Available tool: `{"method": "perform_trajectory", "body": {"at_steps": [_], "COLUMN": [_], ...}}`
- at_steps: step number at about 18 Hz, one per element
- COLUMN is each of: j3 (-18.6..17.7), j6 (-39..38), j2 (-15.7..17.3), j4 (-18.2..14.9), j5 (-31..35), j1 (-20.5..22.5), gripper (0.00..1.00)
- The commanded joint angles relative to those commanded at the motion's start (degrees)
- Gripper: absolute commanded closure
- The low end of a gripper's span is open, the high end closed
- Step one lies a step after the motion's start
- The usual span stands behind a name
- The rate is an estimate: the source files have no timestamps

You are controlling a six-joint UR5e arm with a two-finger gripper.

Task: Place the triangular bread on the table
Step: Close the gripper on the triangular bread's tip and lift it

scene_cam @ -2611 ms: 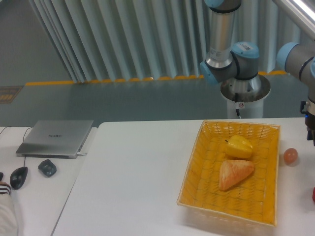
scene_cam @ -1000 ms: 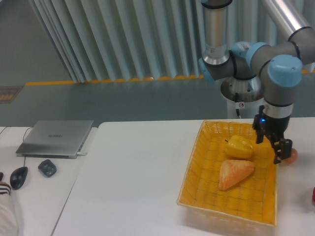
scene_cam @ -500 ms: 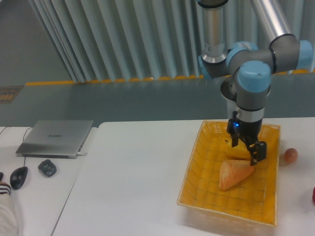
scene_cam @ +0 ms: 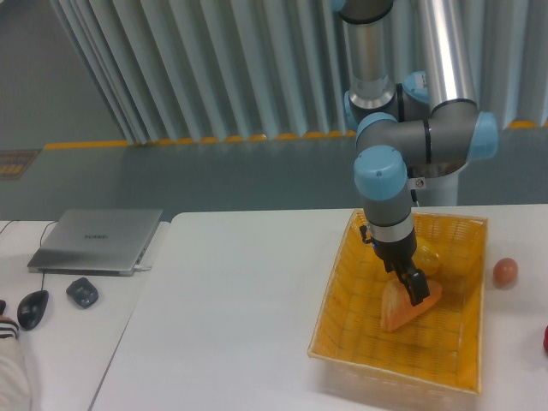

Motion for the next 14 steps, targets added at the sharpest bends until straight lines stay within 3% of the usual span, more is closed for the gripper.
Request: {"method": "perform_trajectory", "body": {"at_steps": [6, 7, 14], "j3": [0.4, 0.4, 0.6], "j6": [0.0, 0.0, 0.4], "j2": [-1.4, -1.4, -1.0], "j4": [0.4, 0.3, 0.4], "j5": [2.6, 2.6, 2.6], "j1": [-0.6, -0.5, -0.4], "gripper": [0.0, 0.05, 0.76]}}
